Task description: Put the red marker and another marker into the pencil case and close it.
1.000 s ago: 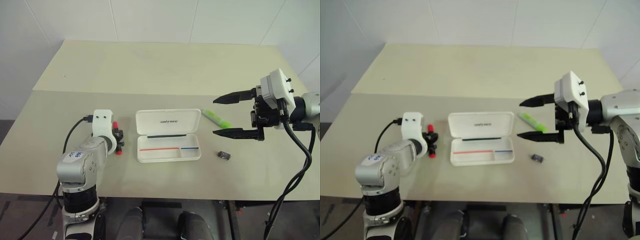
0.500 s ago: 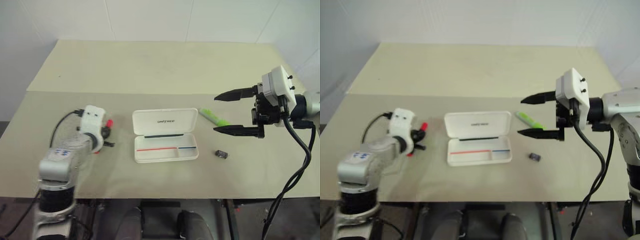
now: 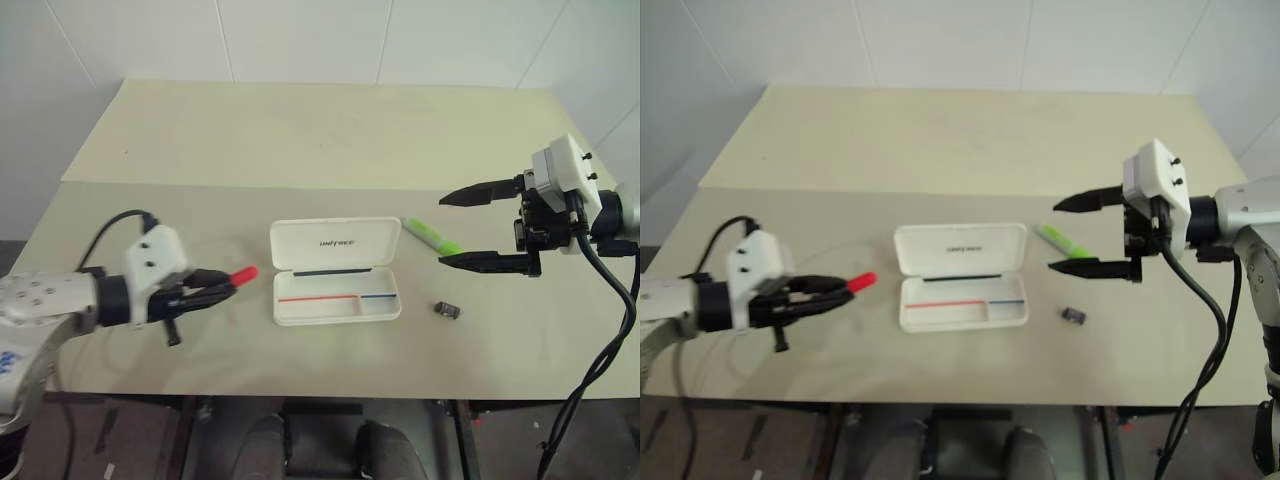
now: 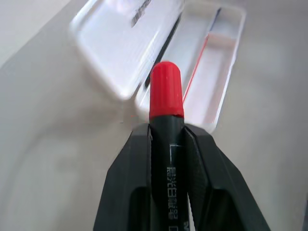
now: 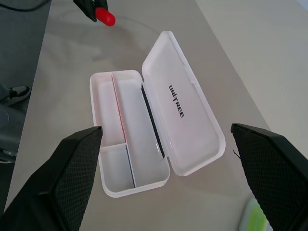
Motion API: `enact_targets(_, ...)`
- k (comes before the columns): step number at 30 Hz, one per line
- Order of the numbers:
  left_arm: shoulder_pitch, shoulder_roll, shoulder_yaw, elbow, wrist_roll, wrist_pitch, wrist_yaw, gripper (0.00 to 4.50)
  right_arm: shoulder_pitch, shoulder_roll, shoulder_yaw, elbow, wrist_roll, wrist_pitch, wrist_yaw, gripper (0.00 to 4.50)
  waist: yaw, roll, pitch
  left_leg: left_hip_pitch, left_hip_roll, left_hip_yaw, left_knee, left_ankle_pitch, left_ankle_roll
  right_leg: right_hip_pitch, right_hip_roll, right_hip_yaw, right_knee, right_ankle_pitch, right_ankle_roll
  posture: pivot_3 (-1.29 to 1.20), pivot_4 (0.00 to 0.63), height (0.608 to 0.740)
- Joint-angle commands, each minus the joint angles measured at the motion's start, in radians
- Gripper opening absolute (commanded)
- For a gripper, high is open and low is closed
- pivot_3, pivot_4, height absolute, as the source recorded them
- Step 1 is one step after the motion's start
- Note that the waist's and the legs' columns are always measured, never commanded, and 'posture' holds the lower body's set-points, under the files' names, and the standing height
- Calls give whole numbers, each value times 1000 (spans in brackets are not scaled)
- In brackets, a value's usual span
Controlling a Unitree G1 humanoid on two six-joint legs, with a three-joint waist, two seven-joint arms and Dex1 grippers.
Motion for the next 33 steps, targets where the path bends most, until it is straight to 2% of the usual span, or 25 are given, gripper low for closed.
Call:
enact_targets(1,-91,-26,-178,-39,42,-19,2,595,18,-27,-67,-51,27,8,-16,4500,-1,0,0,0,0,0,0,0,0,0,1,0,0,0,0,0,150,740)
enact_targets(4,-143,-42,-327,-26,128,-44,14,595,46,-34,-92,-79,36,24,-34,4500,-11,0,0,0,1,3,0,0,0,-1,1,2,-1,0,1,0,150,740)
enact_targets(10,-203,-128,-473,38,251,-92,62,595,80,-41,-120,-116,50,48,-64,4500,-6,0,0,1,2,3,4,1,1,-1,3,3,-1,-1,1,0,150,740)
enact_targets(19,-332,-279,-578,142,407,-132,133,595,96,-40,-123,-134,62,57,-88,4500,0,0,0,1,2,2,6,1,1,0,3,3,0,0,1,0,150,740)
enact_targets(25,-358,-299,-662,215,535,-219,126,595,82,-32,-108,-130,60,58,-96,4500,-4,0,0,1,2,2,6,1,1,0,3,4,0,0,1,0,150,740)
enact_targets(31,-366,-339,-647,291,606,-252,152,595,84,-30,-109,-134,64,59,-101,4500,-1,0,0,1,2,2,7,1,1,0,3,3,0,0,1,0,150,740)
enact_targets(33,-366,-360,-635,300,611,-251,159,1312,84,-30,-108,-135,64,60,-103,4500,0,0,0,1,2,2,7,1,1,1,3,3,0,0,1,0,150,740)
